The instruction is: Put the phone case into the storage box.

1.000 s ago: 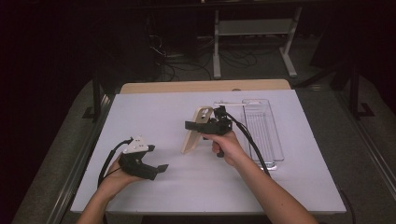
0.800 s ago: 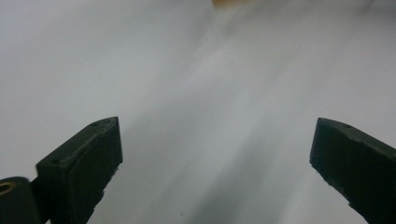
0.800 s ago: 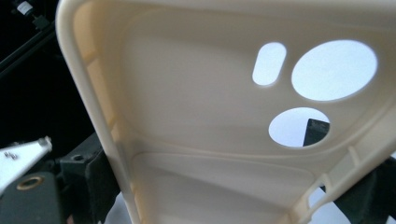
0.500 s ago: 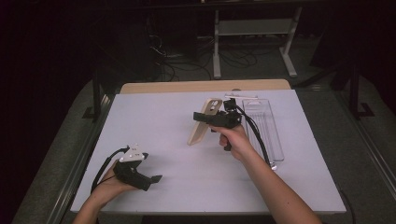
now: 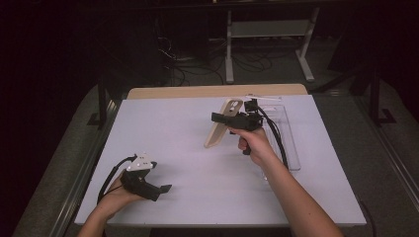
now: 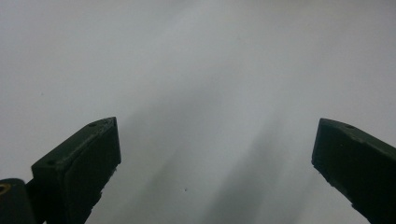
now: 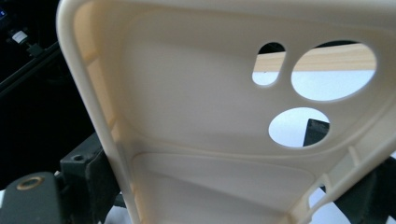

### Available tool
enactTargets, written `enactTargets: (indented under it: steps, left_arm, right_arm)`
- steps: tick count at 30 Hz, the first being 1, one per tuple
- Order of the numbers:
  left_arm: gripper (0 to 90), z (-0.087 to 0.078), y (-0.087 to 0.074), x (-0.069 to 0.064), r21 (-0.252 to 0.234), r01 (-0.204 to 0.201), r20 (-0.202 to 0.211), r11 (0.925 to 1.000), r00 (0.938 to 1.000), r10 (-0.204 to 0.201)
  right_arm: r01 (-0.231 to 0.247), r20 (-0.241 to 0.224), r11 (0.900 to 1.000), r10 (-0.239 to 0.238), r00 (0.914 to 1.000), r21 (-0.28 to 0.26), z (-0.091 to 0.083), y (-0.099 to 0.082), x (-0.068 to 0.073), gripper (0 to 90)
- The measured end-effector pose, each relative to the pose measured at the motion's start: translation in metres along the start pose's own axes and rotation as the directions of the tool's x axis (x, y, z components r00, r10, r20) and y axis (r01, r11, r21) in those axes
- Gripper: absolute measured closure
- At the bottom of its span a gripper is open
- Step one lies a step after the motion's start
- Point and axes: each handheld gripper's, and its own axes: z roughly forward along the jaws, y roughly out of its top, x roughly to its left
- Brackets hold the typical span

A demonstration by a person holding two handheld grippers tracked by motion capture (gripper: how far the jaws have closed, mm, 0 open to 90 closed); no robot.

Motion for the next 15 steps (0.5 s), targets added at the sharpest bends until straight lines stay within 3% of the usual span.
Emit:
enactTargets:
  steps: [15]
  left_arm:
    - [1.0, 0.005, -0.001, 0.001, -0.045, 0.023, -0.002, 0.9987, 0.9997, -0.023]
  right_arm:
    - [-0.008, 0.054, 0.9988, 0.010, 0.9985, -0.048, -0.025, 0.019, -0.013, 9.5]
